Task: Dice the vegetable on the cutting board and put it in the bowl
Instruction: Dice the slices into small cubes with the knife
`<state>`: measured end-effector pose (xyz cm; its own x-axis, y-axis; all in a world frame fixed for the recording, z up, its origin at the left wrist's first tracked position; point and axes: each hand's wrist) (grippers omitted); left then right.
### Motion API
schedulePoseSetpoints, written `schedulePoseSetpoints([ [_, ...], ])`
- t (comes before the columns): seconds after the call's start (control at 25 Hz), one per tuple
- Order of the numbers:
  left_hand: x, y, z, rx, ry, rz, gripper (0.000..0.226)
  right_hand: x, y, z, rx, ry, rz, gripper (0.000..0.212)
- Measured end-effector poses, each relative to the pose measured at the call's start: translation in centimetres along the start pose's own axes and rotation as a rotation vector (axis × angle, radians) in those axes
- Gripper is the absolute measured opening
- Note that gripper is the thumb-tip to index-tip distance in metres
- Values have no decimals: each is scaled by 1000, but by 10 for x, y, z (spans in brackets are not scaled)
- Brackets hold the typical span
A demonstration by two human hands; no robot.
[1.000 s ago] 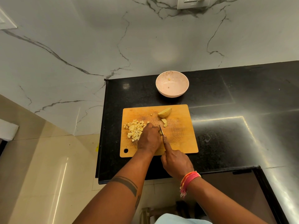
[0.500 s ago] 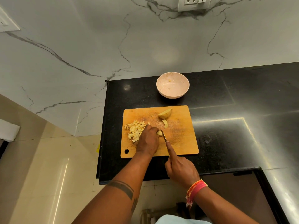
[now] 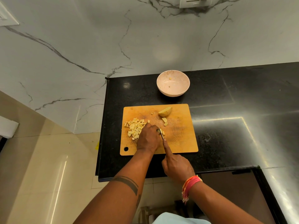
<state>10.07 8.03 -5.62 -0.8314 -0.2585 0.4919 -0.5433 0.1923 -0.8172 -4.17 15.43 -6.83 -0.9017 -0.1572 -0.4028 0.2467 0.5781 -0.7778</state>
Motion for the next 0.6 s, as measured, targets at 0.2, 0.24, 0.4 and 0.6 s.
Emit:
schedulePoseSetpoints([
  [0.2, -2, 0, 0, -11, 5, -13, 30, 12, 11, -27, 5, -13, 6, 78],
  [0.24, -4, -1, 1, -9, 6, -22, 30, 13, 10, -29, 15, -19, 13, 78],
  [0.4, -6, -1, -3, 23, -9, -23, 31, 2, -2, -14, 67, -42, 26, 78],
  [0.6, -4, -2, -1, 26, -69, -14, 27, -8, -11, 6, 66, -26, 8, 74],
])
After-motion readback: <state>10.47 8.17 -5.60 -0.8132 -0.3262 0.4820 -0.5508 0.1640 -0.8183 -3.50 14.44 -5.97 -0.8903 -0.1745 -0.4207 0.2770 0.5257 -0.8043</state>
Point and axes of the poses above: each hand's wrist, its own z-axis towards the middle knuckle, its own y-axis out of the palm, x = y × z, and after that the axes turned 8 degrees about -x, right-handed
